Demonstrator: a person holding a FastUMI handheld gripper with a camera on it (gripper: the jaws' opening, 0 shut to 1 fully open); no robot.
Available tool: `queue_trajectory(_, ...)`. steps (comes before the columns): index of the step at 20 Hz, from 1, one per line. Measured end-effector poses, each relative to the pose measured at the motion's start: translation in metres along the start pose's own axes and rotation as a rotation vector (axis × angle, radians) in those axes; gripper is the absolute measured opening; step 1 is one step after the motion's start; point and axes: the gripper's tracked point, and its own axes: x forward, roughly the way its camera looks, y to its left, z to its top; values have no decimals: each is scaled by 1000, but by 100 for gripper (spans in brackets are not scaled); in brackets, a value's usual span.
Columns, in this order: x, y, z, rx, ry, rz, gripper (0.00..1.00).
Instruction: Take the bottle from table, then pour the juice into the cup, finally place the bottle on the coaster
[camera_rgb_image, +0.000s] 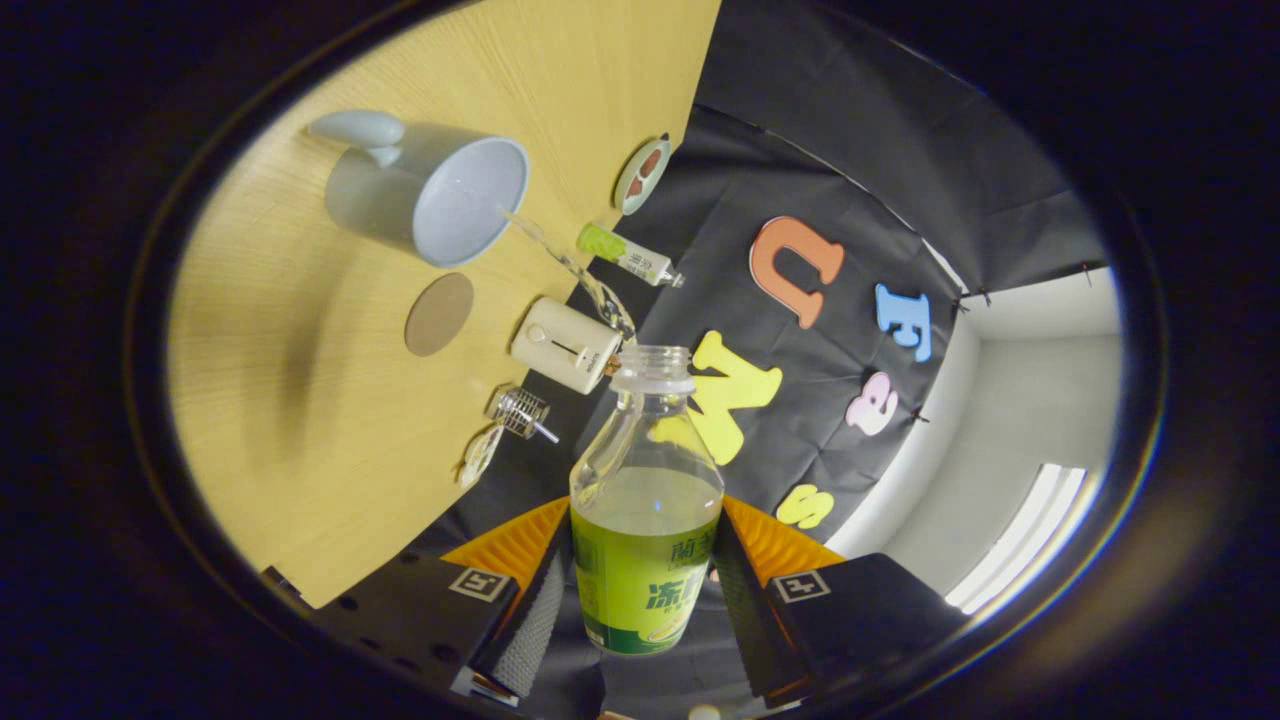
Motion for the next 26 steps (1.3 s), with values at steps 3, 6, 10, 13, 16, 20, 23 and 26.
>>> queue_trajectory(3,3,-1,-3,-45,12,-9,80)
queue_trajectory(6,4,-1,-3,-74,5,-9,80)
queue_trajectory(10,5,-13,-5,-118,11,-61,80)
queue_trajectory(13,4,-22,-1,-151,-6,-99,80)
queue_trajectory(16,3,-30,1,-142,-10,-128,80)
queue_trajectory(20,2,-47,-1,-187,-2,-182,80)
queue_trajectory(23,3,-58,-4,-220,12,-232,80)
queue_trajectory(26,5,-62,-6,-226,17,-254,80)
